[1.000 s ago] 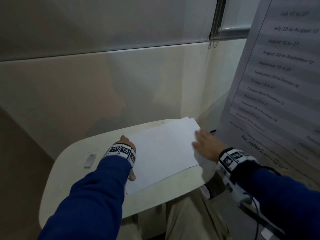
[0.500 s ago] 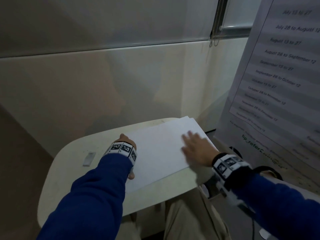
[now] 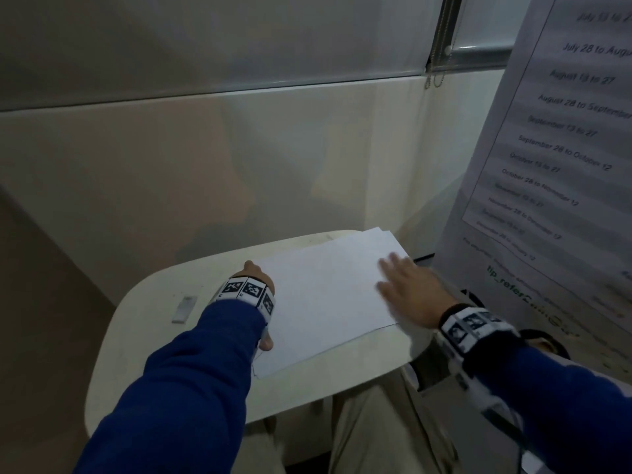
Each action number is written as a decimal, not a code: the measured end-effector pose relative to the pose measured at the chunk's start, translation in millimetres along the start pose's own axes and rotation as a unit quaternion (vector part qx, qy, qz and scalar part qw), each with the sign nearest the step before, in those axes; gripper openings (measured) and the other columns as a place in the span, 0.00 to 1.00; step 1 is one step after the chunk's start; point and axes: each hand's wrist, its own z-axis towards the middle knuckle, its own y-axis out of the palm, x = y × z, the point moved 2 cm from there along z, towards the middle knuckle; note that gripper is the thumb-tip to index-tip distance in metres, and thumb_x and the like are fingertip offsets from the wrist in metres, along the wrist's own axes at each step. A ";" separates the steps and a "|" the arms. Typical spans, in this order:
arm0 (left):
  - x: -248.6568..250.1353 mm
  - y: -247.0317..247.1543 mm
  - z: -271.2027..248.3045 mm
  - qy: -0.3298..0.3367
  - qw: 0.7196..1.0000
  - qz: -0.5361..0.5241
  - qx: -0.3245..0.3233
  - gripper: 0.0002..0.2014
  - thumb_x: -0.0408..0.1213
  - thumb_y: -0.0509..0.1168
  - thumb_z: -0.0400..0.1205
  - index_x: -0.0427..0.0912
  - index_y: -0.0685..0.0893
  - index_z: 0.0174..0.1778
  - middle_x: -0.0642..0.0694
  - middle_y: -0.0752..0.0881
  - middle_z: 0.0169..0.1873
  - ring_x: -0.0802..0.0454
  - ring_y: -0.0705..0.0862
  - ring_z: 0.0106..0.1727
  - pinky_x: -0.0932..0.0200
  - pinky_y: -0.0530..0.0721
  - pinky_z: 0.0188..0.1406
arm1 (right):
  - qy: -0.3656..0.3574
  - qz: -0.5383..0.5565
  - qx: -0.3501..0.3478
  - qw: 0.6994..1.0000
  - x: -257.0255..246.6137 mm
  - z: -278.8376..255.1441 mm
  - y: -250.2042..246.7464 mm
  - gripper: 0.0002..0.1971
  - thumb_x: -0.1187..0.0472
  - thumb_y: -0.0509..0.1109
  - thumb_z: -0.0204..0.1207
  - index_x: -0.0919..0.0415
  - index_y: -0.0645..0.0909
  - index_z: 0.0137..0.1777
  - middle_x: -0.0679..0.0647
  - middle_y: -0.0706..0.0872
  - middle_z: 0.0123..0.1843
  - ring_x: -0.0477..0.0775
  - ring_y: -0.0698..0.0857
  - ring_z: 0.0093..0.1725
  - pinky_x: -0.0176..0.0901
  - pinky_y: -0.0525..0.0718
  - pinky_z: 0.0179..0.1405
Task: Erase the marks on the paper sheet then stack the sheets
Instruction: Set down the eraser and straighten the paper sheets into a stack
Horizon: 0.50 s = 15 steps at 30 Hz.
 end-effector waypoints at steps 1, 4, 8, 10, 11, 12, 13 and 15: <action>-0.2 0.4 0.8 0.000 1.000 -0.004 0.002 0.31 0.41 0.62 0.89 0.32 0.60 0.85 0.33 0.57 0.85 0.40 0.60 0.85 0.45 0.70 0.77 | 0.050 0.019 0.009 0.999 18.9 -0.2 -4.1 0.33 0.39 0.47 0.86 0.53 0.49 0.87 0.59 0.52 0.88 0.63 0.54 0.86 0.60 0.57 0.83; 0.9 0.1 2.1 0.003 1.000 -0.011 0.002 0.35 0.43 0.63 0.89 0.30 0.55 0.86 0.31 0.51 0.86 0.38 0.54 0.87 0.44 0.66 0.79 | 0.125 0.062 -0.037 0.989 40.2 -0.8 -13.9 0.44 0.27 0.50 0.75 0.55 0.55 0.84 0.63 0.69 0.81 0.67 0.71 0.77 0.64 0.72 0.74; 2.7 1.1 2.2 -0.005 1.000 -0.010 0.017 0.34 0.42 0.62 0.89 0.30 0.55 0.86 0.30 0.54 0.86 0.37 0.61 0.85 0.47 0.70 0.77 | 0.120 0.147 -0.031 0.981 26.3 4.5 -24.9 0.39 0.38 0.72 0.72 0.59 0.68 0.77 0.58 0.82 0.71 0.60 0.82 0.65 0.57 0.81 0.65; 0.8 2.7 5.0 -0.011 0.999 -0.033 0.023 0.30 0.41 0.65 0.88 0.31 0.64 0.82 0.31 0.64 0.82 0.39 0.73 0.77 0.50 0.77 0.70 | 0.126 0.171 -0.010 0.977 17.5 6.6 -34.7 0.32 0.51 0.79 0.72 0.60 0.72 0.73 0.58 0.82 0.69 0.60 0.81 0.66 0.51 0.80 0.65; -0.5 4.2 7.2 -0.005 0.999 -0.039 0.013 0.28 0.45 0.70 0.84 0.35 0.73 0.77 0.35 0.74 0.75 0.42 0.79 0.68 0.52 0.81 0.63 | 0.123 0.168 -0.010 0.978 14.6 9.1 -39.0 0.34 0.55 0.80 0.72 0.61 0.71 0.75 0.58 0.81 0.71 0.61 0.79 0.69 0.49 0.77 0.65; -2.0 4.4 8.9 0.003 0.999 -0.041 -0.003 0.27 0.52 0.75 0.78 0.39 0.80 0.66 0.41 0.83 0.63 0.46 0.83 0.56 0.54 0.83 0.54 | 0.118 0.159 -0.015 0.980 10.7 11.3 -43.1 0.36 0.57 0.80 0.72 0.62 0.68 0.77 0.59 0.79 0.73 0.62 0.77 0.71 0.47 0.75 0.66; -3.1 2.2 10.1 0.008 0.999 -0.039 -0.015 0.28 0.60 0.78 0.71 0.41 0.83 0.56 0.46 0.86 0.49 0.48 0.84 0.46 0.57 0.84 0.47 | 0.111 0.151 -0.016 0.982 7.6 14.5 -46.8 0.39 0.58 0.80 0.72 0.63 0.66 0.79 0.60 0.77 0.75 0.62 0.76 0.73 0.46 0.73 0.67; -7.1 -3.3 15.9 0.000 0.999 -0.029 -0.014 0.33 0.69 0.77 0.66 0.42 0.82 0.48 0.49 0.85 0.39 0.49 0.87 0.44 0.56 0.88 0.47 | 0.109 0.132 -0.024 0.985 0.5 23.0 -52.9 0.42 0.57 0.81 0.71 0.62 0.62 0.81 0.60 0.75 0.77 0.62 0.75 0.75 0.47 0.73 0.69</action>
